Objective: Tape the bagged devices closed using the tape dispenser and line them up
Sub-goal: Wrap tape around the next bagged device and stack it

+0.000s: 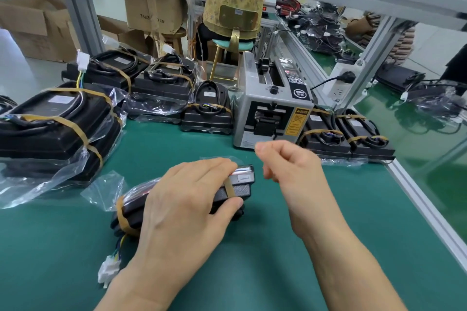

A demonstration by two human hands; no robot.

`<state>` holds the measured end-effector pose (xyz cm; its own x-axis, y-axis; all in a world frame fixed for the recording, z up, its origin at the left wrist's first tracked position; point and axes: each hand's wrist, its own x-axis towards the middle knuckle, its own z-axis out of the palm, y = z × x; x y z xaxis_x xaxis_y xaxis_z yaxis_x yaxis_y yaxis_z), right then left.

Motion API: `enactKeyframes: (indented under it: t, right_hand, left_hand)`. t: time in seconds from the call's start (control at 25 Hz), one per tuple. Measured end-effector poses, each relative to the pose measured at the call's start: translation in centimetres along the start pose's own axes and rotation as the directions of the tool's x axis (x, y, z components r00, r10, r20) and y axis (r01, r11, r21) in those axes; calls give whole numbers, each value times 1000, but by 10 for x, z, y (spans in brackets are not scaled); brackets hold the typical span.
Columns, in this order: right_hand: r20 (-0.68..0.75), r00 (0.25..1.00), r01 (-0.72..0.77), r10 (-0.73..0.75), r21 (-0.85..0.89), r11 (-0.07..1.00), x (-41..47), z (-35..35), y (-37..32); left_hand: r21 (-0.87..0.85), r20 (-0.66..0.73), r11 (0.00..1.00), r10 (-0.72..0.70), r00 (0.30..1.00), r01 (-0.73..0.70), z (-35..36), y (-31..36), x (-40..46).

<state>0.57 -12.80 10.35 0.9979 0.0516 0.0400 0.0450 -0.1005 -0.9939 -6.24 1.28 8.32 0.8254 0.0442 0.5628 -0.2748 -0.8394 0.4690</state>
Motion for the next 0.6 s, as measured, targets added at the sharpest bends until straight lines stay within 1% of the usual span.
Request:
enactKeyframes:
  t: [0.08, 0.2, 0.32, 0.48, 0.6]
  right_hand:
    - [-6, 997, 72, -72, -17, 997, -20, 1, 6]
    - [-17, 993, 113, -114, -64, 992, -34, 3, 15]
    - [-29, 992, 117, -120, -77, 990, -39, 9, 17]
    - [-37, 994, 102, -104, -30, 994, -39, 15, 19]
    - [-15, 996, 83, -83, 12, 996, -37, 14, 21]
  left_hand:
    - [1, 0, 1000, -6, 1000, 6, 0, 1, -1]
    - [-2, 1, 1000, -18, 1000, 18, 0, 2, -1]
    - [-7, 9, 999, -34, 999, 34, 0, 4, -3]
    - [-13, 12, 999, -39, 999, 39, 0, 6, -4]
    - [-18, 11, 999, -42, 999, 42, 1, 6, -4]
